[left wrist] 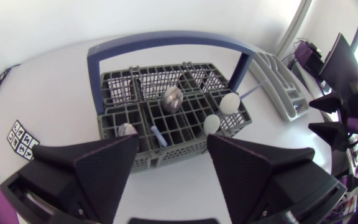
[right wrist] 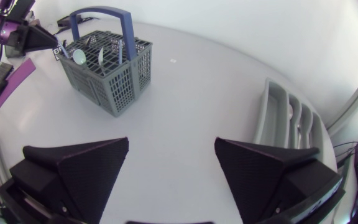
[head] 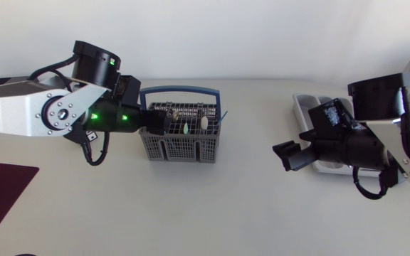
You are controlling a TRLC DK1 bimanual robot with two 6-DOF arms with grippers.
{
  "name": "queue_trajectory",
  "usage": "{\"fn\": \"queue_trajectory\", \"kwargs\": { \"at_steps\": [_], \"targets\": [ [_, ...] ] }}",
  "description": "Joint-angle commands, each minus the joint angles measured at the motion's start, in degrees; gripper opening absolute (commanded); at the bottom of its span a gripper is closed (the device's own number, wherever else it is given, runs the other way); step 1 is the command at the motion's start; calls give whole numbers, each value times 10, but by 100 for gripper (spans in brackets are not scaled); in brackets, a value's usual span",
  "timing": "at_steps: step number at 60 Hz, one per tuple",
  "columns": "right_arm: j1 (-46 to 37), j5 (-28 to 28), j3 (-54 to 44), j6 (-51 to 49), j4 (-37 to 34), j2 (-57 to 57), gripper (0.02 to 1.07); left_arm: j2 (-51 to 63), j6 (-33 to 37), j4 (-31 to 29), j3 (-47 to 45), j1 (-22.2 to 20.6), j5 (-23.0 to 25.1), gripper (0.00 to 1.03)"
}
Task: Transfer all utensils from the basket to the drawer tray.
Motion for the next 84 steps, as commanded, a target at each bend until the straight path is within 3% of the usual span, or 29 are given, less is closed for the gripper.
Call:
{"fn": "queue_trajectory", "kwargs": {
  "at_steps": [1,6,20,29,39,48,53,84],
  "targets": [
    [4,-1,10,-8,5,14,102,18,-10,20,17,-8,2,59],
    [4,-1,8,-9,9,18,102,33,-10,36,19,-12,-4,55],
    [8,-2,5,-10,11,18,102,44,-10,65,16,-18,-32,24],
    [15,0,-3,-10,15,16,102,39,-10,66,2,-18,-41,22],
    [21,1,-7,-10,16,10,102,32,-10,85,-13,-14,-41,10],
    [22,1,-11,-10,16,7,102,32,-9,90,-23,-14,-41,10],
    [26,1,-13,-9,16,6,102,32,-6,107,-32,-17,-41,4],
    [51,8,-23,-24,21,-23,102,-51,10,99,-2,-23,-41,4]
  ]
}}
